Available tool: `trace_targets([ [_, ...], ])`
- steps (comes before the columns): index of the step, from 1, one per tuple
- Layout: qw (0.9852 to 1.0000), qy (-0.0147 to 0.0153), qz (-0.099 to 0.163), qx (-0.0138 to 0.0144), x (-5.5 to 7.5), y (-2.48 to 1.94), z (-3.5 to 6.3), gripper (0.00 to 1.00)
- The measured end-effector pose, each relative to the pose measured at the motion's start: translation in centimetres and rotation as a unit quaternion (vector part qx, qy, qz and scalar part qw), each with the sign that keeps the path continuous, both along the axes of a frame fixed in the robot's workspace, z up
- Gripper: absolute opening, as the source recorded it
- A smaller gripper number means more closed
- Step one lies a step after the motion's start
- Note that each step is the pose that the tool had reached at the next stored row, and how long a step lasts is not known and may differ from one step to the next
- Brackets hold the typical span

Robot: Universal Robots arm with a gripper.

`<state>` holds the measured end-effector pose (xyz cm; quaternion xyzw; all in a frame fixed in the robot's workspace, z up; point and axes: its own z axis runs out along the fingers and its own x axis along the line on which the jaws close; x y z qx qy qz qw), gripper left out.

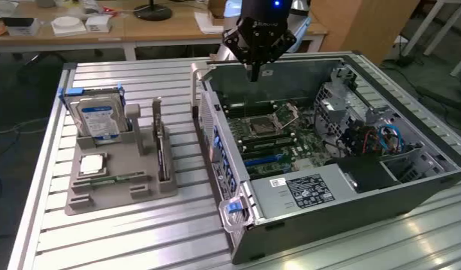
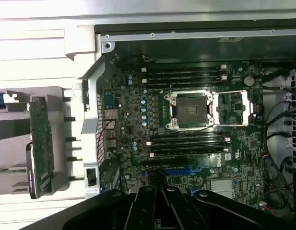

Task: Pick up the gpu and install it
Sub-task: 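Reach for the gpu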

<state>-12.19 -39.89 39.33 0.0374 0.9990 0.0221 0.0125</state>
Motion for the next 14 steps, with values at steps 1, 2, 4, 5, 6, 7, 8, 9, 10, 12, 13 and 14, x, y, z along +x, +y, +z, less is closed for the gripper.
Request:
trace_targets([
  [1, 1.0000, 0.0000, 0.000, 0.0000, 0.0, 0.00, 0.00, 0.10],
  [2, 1.0000, 0.0000, 0.000, 0.0000, 0.0, 0.00, 0.00, 0.10],
  [4, 1.0000, 0.0000, 0.000, 0.0000, -0.1, 0.00, 0.00, 0.10],
  [5, 1.0000, 0.0001, 0.000, 0.0000, -0.2, 0.00, 0.01, 0.10],
  [6, 1.0000, 0.0000, 0.000, -0.0001, -0.3, 0.00, 0.01, 0.10],
  [7, 1.0000, 0.0000, 0.000, 0.0000, -0.6, 0.00, 0.01, 0.10],
  [8, 1.0000, -0.0002, 0.000, 0.0000, -0.9, 0.00, 0.00, 0.10],
  [9, 1.0000, -0.0002, 0.000, -0.0001, -1.2, 0.00, 0.01, 0.10],
  [10, 1.0000, -0.0004, 0.000, 0.0000, -1.5, 0.00, 0.00, 0.10],
  [12, 1.0000, -0.0004, 0.000, 0.0000, -1.9, 0.00, 0.00, 0.10],
  [13, 1.0000, -0.0004, 0.000, 0.0000, -2.2, 0.00, 0.00, 0.10],
  [14, 1.0000, -0.0004, 0.000, 0.0000, -2.4, 0.00, 0.00, 0.10],
])
